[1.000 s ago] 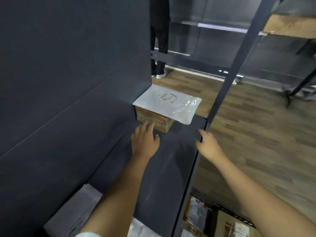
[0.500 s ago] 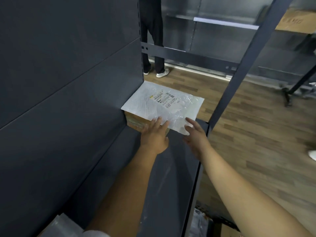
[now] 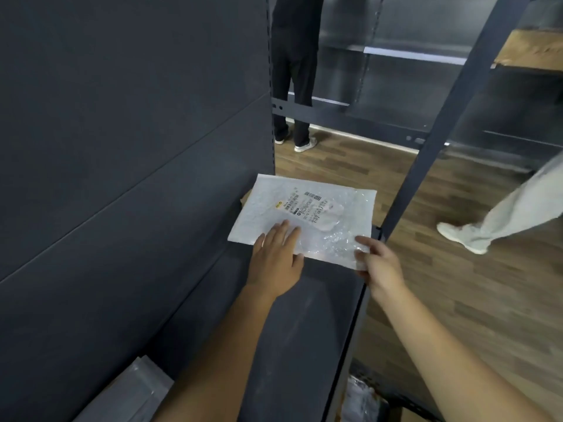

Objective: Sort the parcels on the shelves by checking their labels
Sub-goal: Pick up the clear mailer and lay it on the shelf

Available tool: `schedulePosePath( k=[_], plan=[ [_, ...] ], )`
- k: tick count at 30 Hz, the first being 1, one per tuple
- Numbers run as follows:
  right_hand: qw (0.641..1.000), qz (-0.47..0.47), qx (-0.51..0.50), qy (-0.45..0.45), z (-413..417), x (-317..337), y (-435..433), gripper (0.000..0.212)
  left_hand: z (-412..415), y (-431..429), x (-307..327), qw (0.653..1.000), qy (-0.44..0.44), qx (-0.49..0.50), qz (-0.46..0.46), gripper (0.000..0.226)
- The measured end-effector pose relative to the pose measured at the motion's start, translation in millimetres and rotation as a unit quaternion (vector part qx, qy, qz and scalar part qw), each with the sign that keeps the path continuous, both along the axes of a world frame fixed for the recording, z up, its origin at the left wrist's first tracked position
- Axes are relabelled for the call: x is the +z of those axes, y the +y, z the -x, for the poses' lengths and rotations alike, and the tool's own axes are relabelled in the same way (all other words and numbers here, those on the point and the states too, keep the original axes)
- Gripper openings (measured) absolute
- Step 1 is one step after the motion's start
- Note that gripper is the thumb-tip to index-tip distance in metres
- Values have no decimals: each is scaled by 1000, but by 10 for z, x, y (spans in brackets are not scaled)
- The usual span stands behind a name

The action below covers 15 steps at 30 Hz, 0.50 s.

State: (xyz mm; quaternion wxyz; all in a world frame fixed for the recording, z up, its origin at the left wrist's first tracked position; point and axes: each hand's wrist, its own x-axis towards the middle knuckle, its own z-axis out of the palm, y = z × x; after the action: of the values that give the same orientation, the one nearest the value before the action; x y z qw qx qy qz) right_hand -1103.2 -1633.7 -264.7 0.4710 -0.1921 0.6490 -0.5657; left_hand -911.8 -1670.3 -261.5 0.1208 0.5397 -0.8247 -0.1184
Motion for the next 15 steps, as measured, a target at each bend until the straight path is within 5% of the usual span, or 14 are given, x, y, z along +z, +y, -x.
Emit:
schedulePosePath(
  k=[11,15],
  plan=[
    [974,71,215,-10,78,719,1146,28,-781,1444,756,986,-21,167,6,87],
    [950,82,301,14,85,996,1526,28,-991,2112,1070,965,-13,261,-13,74]
  ],
)
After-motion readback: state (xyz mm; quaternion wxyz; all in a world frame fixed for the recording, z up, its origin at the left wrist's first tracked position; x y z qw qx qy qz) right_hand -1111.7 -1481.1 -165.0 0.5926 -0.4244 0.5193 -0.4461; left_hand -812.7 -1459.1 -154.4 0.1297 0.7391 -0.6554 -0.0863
